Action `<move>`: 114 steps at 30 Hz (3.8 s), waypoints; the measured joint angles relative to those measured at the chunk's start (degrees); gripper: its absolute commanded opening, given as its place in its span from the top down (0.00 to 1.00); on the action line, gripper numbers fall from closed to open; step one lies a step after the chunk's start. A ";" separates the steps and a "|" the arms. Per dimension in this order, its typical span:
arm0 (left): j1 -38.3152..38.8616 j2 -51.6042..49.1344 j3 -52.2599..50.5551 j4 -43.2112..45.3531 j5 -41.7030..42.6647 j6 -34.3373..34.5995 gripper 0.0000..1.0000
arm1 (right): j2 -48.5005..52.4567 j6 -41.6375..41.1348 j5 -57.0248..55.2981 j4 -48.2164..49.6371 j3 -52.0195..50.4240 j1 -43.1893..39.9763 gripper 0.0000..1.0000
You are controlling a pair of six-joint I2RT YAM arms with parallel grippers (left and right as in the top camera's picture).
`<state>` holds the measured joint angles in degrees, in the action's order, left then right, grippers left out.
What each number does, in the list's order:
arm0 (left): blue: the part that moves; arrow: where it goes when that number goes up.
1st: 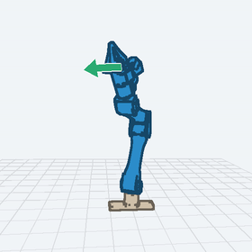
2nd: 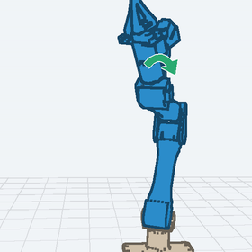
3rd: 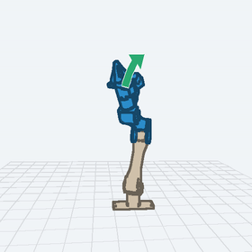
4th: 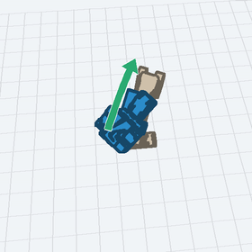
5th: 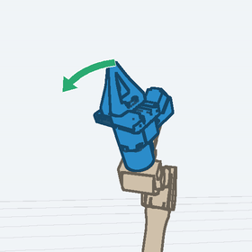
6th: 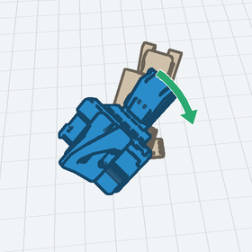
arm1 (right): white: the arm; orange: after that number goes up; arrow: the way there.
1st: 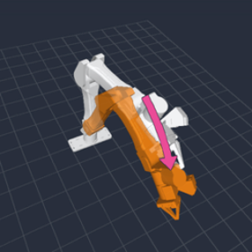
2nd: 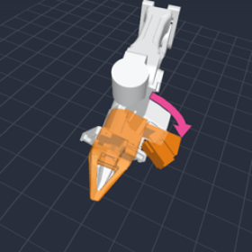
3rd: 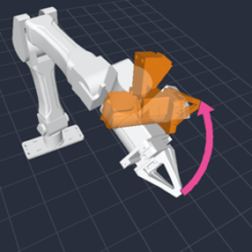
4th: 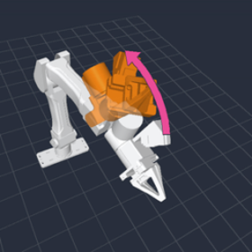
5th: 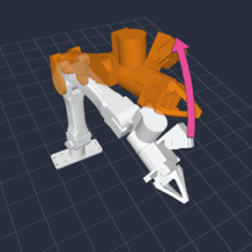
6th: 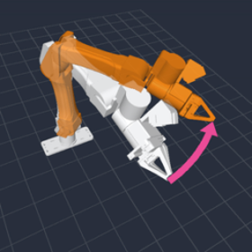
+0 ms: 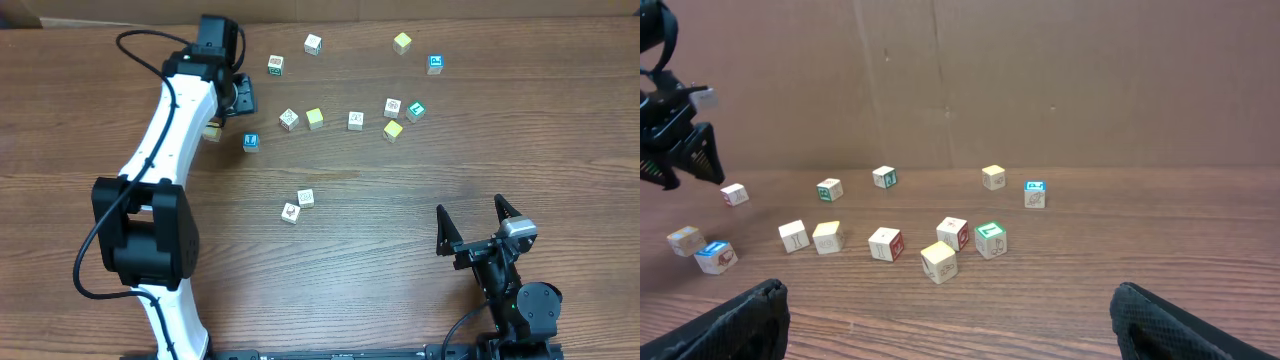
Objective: Form a circle
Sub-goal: 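Raise the left arm and swing it to the far-left edge, then swing the right arm up to the blocks at the upper right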
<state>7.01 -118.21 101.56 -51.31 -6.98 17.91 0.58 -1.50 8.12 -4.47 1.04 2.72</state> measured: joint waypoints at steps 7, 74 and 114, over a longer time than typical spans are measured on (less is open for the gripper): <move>-3.52 0.00 -1.51 0.28 -0.20 -0.11 0.33 | 0.00 0.00 -0.02 -0.02 0.00 0.00 0.00; -17.22 0.00 -1.95 -1.20 -1.09 -0.35 0.01 | 39.95 -8.81 5.07 -26.47 54.18 -0.02 0.00; -17.22 0.00 -2.10 -1.22 -1.25 -0.35 0.00 | 120.54 -14.16 4.35 -68.41 118.77 2.58 0.06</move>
<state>-10.22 -118.21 99.46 -52.53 -8.23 17.56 121.12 -15.66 12.47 -72.88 119.81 5.30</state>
